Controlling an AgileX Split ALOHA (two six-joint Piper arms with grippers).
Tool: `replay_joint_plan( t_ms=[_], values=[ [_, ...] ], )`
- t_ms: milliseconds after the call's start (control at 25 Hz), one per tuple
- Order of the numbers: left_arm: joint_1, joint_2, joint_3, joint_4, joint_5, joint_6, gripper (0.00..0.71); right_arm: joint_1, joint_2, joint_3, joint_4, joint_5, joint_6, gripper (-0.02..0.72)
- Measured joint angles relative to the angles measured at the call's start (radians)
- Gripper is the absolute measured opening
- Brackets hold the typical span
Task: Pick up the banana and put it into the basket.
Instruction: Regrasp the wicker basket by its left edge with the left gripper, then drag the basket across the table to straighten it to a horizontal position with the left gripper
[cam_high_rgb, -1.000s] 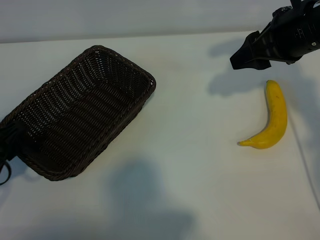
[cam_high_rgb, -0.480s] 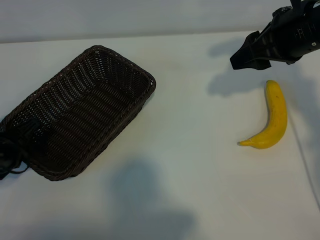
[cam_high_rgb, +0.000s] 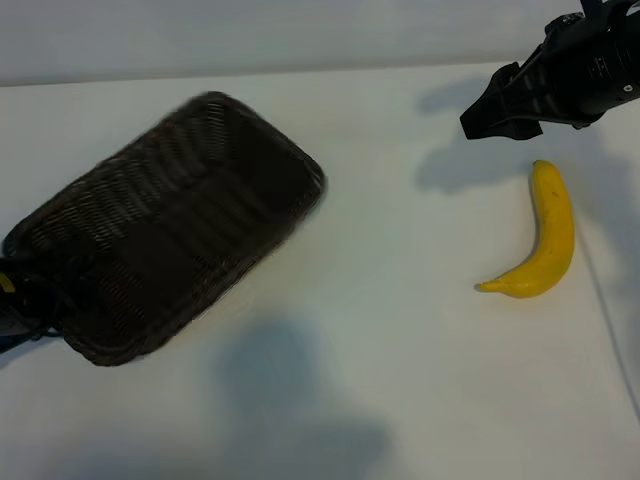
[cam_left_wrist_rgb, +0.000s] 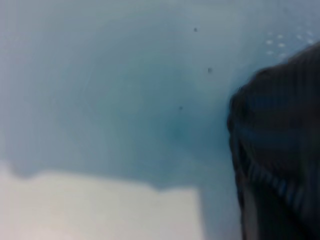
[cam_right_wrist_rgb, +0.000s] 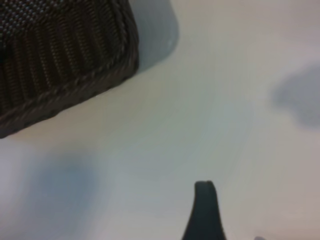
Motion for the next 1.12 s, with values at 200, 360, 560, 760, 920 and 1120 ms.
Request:
replay_joint_plan(
  t_ms=[200, 360, 560, 760, 920, 1120],
  values=[
    [-0.001, 0.004, 0.000, 0.000, -0.003, 0.002, 0.153, -0.001, 0.000, 0.000, 0.000, 0.000, 0.000, 0.565],
    [-0.001, 0.004, -0.026, 0.000, 0.019, 0.046, 0.153, -0.001, 0.000, 0.000, 0.000, 0.000, 0.000, 0.562],
    [-0.001, 0.005, -0.157, -0.058, 0.156, 0.259, 0.153, -0.001, 0.000, 0.000, 0.000, 0.000, 0.000, 0.562],
    [-0.001, 0.020, -0.314, -0.400, 0.290, 0.751, 0.153, -0.001, 0.000, 0.000, 0.000, -0.003, 0.000, 0.562],
    [-0.001, 0.083, -0.438, -0.679, 0.352, 1.074, 0.153, -0.001, 0.000, 0.000, 0.000, -0.004, -0.001, 0.562],
    [-0.001, 0.228, -0.547, -0.816, 0.435, 1.269, 0.153, -0.001, 0.000, 0.000, 0.000, -0.005, -0.001, 0.562]
  ],
)
